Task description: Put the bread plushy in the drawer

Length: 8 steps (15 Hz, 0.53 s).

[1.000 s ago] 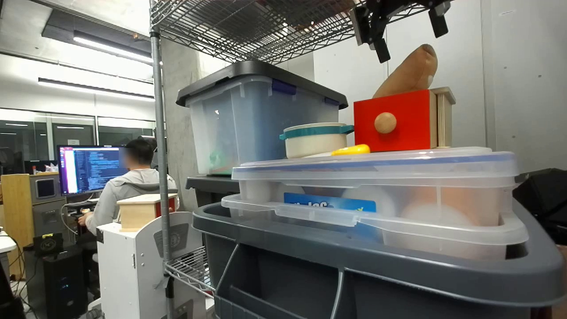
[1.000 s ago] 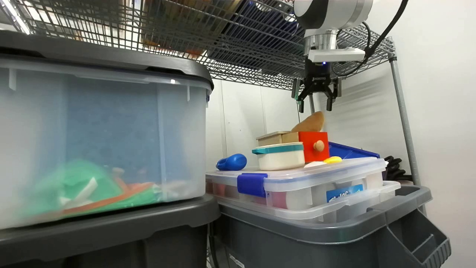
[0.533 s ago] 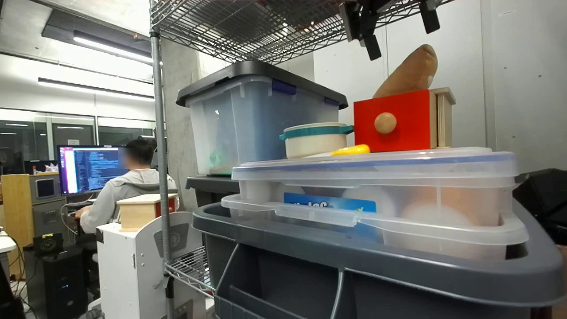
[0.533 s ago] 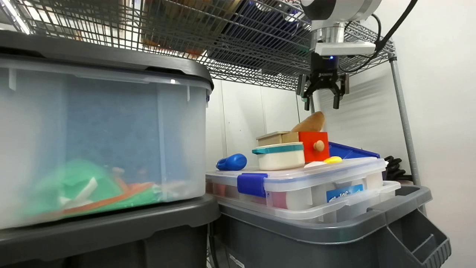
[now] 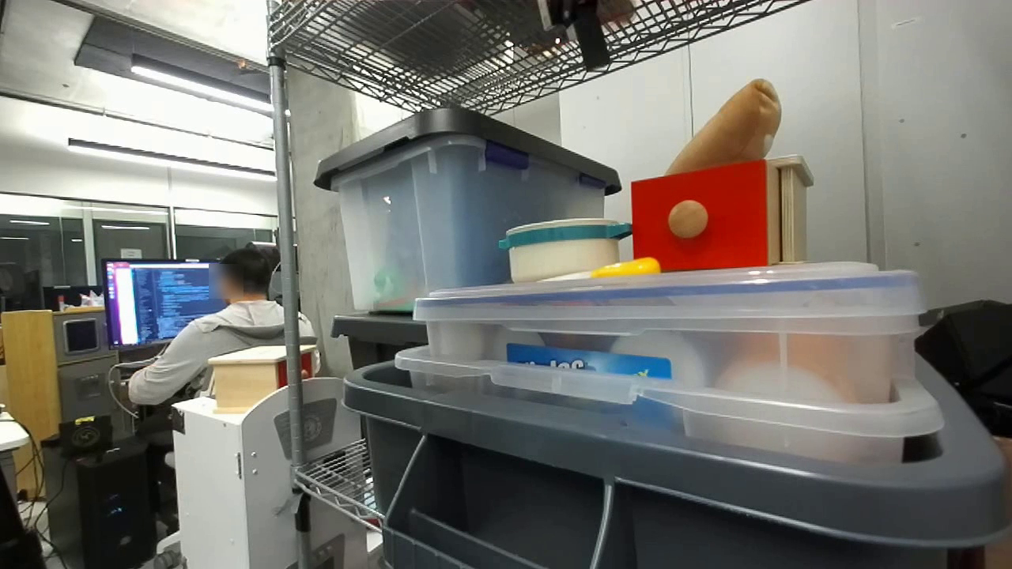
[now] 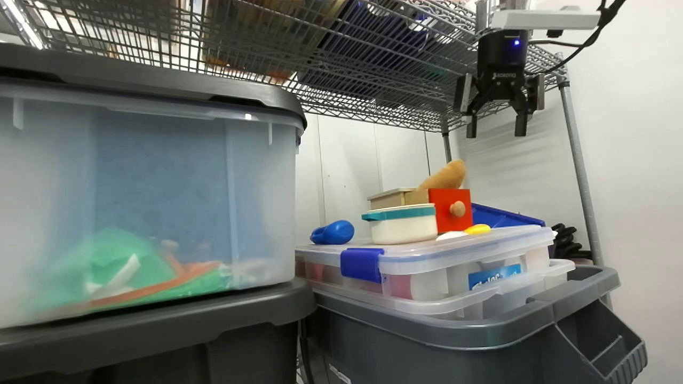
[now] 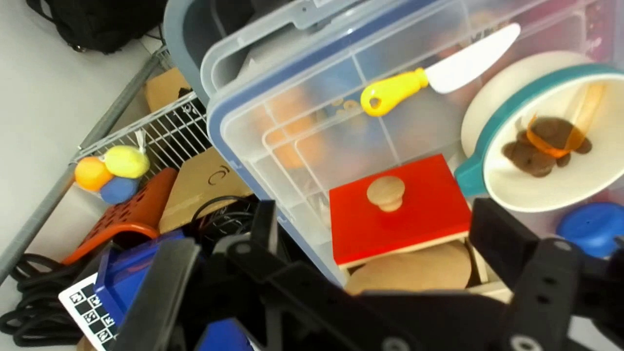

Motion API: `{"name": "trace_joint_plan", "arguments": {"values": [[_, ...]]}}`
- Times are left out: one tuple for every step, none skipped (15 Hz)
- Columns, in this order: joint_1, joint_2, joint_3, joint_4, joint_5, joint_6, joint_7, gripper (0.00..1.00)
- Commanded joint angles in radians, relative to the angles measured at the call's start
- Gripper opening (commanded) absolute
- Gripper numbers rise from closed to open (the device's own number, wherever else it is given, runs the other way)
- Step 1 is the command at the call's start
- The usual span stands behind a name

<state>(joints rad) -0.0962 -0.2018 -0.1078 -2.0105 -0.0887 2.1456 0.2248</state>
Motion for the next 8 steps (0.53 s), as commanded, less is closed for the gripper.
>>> {"name": "trace_joint_plan", "arguments": {"values": [[-0.003, -0.153, 0.016, -0.173, 0.018, -0.036, -0.031, 1.00], [-0.002, -0.193, 0.017, -0.212, 0.026, -0.055, -0.042, 1.00], [0.001, -0.237, 0.020, -0.250, 0.034, -0.084, -0.053, 1.00], [0.001, -0.275, 0.024, -0.283, 0.032, -0.108, -0.065, 1.00], [0.005, -0.325, 0.029, -0.324, 0.040, -0.144, -0.078, 1.00], [0.009, -0.374, 0.034, -0.360, 0.049, -0.185, -0.091, 1.00], [0.012, -0.414, 0.039, -0.390, 0.055, -0.218, -0.100, 1.00], [0.011, -0.453, 0.049, -0.420, 0.059, -0.236, -0.093, 1.00]]}}
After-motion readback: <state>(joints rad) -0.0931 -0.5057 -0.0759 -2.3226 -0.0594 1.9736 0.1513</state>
